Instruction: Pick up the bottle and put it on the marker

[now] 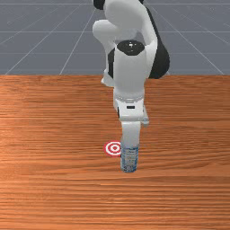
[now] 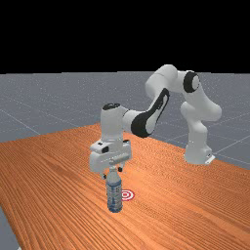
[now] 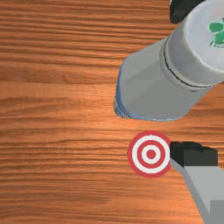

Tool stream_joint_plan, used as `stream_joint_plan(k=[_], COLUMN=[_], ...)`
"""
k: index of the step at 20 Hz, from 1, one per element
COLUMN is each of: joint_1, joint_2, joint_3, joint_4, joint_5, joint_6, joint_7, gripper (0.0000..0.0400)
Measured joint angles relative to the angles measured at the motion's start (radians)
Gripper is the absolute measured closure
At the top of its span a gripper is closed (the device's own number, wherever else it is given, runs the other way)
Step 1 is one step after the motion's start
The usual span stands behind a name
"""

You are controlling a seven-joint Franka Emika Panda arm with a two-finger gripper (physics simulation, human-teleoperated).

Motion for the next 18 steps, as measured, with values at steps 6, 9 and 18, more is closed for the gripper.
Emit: stream_joint_plan(k=[6,9,18], joint_1=[0.003,0.003,-0.004], joint_2=[-0.018,-0.047,-0.013], joint_3=[0.001,0.000,0.009], joint_4=[-0.024,-0.036,0.033], joint_5=[-0.002,-0.003,0.012], joint_6=[0.024,0.022,-0.061], joint_7=[0.001,0.001,-0.010], gripper=[0.0000,0.0000,0.0000])
